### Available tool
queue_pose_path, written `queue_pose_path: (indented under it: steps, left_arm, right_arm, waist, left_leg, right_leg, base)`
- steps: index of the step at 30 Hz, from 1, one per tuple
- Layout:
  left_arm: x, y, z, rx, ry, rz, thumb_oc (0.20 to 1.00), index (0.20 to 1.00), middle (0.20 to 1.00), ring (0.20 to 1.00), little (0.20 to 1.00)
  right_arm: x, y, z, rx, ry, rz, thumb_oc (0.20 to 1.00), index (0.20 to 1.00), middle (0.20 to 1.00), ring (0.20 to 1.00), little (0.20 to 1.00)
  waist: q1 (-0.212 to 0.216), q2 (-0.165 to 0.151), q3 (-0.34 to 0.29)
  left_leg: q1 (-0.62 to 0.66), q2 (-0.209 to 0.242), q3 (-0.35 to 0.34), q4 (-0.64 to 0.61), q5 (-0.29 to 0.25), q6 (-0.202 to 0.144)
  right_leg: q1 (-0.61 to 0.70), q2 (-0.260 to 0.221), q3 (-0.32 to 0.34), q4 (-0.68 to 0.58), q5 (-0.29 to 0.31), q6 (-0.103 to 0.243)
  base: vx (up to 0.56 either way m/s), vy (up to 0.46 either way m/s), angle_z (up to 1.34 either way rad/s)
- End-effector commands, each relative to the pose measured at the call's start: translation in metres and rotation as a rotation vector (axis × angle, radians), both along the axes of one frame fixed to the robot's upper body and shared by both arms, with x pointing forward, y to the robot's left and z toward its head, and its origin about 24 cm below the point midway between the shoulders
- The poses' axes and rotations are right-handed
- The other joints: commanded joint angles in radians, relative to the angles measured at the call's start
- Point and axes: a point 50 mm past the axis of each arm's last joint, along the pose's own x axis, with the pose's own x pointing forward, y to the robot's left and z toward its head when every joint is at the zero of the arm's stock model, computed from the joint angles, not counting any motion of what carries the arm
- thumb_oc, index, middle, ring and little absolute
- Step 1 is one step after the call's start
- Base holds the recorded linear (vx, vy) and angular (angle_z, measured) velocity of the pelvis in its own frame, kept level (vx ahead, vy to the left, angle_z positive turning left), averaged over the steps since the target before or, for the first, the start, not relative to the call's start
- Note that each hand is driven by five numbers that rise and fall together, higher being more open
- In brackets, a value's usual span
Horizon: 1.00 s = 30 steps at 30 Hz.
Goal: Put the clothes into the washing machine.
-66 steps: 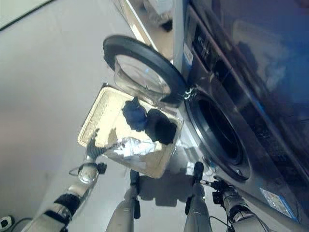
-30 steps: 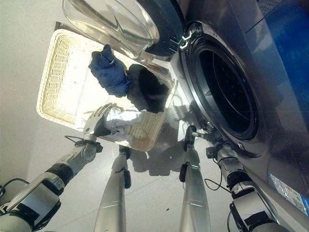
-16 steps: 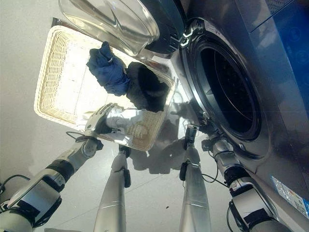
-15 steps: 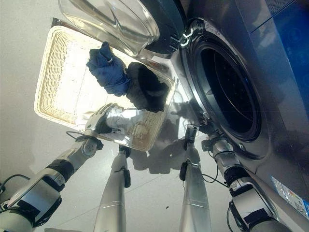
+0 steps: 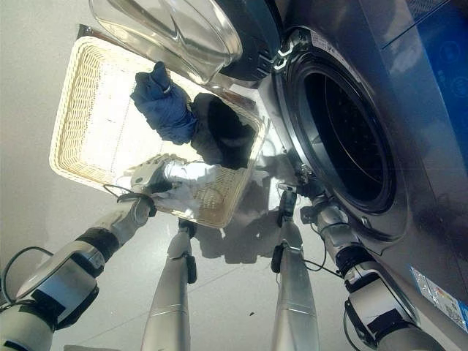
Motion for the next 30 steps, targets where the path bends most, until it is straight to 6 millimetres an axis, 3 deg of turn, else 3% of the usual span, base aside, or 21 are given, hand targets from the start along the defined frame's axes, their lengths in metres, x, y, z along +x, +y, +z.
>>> queue_pose_path:
  steps: [1,7,12,16,19,25,30]
  left_arm:
    - [-0.023,0.025,-0.068,0.06,0.299,0.12,0.2,0.2,0.2,0.2,0.2]
    - [-0.024,0.025,-0.068,0.022,0.279,0.121,0.2,0.2,0.2,0.2,0.2]
    - [-0.023,0.02,-0.053,-0.287,0.071,0.104,0.2,0.2,0.2,0.2,0.2]
    - [-0.024,0.007,-0.02,-0.591,-0.188,-0.009,0.2,0.2,0.2,0.2,0.2]
    - [-0.037,-0.005,0.002,-0.71,-0.403,-0.144,0.2,0.2,0.2,0.2,0.2]
    - [-0.067,-0.021,0.037,-0.827,-0.677,-0.372,0.2,0.2,0.2,0.2,0.2]
    - [-0.083,-0.032,0.065,-0.85,-0.799,-0.522,0.2,0.2,0.2,0.2,0.2]
  right_arm:
    - [-0.004,0.001,0.007,0.016,-0.075,0.02,1.0,1.0,1.0,1.0,1.0]
    - [-0.005,0.006,0.01,0.036,-0.1,0.029,1.0,1.0,1.0,1.0,1.0]
    - [-0.008,0.012,0.019,0.105,-0.146,0.07,1.0,1.0,1.0,1.0,1.0]
    - [-0.016,0.026,0.026,0.214,-0.182,0.121,1.0,1.0,1.0,1.0,1.0]
    - [-0.027,0.033,0.029,0.301,-0.215,0.169,1.0,1.0,1.0,1.0,1.0]
    - [-0.046,0.052,0.041,0.422,-0.272,0.286,1.0,1.0,1.0,1.0,1.0]
    - [-0.057,0.072,0.051,0.454,-0.301,0.391,1.0,1.0,1.0,1.0,1.0]
  waist:
    - [-0.002,-0.023,-0.014]
    - [-0.001,-0.023,-0.014]
    - [0.003,-0.019,-0.014]
    - [0.013,-0.017,-0.014]
    - [0.024,-0.016,-0.014]
    - [0.044,-0.017,-0.014]
    - [0.054,-0.019,-0.014]
  left_leg:
    - [-0.054,-0.088,-0.047,0.058,0.001,0.088]
    - [-0.05,-0.093,-0.051,0.055,0.002,0.09]
    - [-0.046,-0.097,-0.057,0.05,0.007,0.091]
    - [-0.045,-0.104,-0.065,0.044,0.008,0.089]
    - [-0.044,-0.11,-0.074,0.037,0.007,0.091]
    - [-0.045,-0.111,-0.089,0.034,0.004,0.094]
    - [-0.042,-0.111,-0.098,0.028,0.006,0.096]
  right_leg:
    - [-0.038,0.028,-0.012,0.046,0.049,0.061]
    - [-0.035,0.03,-0.012,0.042,0.052,0.061]
    - [-0.034,0.033,-0.008,0.046,0.049,0.06]
    - [-0.033,0.028,-0.011,0.049,0.042,0.06]
    - [-0.031,0.024,-0.018,0.046,0.042,0.061]
    - [-0.029,0.013,-0.029,0.052,0.034,0.062]
    - [-0.025,0.004,-0.037,0.056,0.03,0.064]
  base:
    - [0.0,0.0,0.0]
    - [0.0,0.0,0.0]
    - [0.0,0.0,0.0]
    - [0.0,0.0,0.0]
    - [-0.01,-0.037,0.01]
    - [-0.01,-0.016,0.02]
    - [0.0,-0.032,0.05]
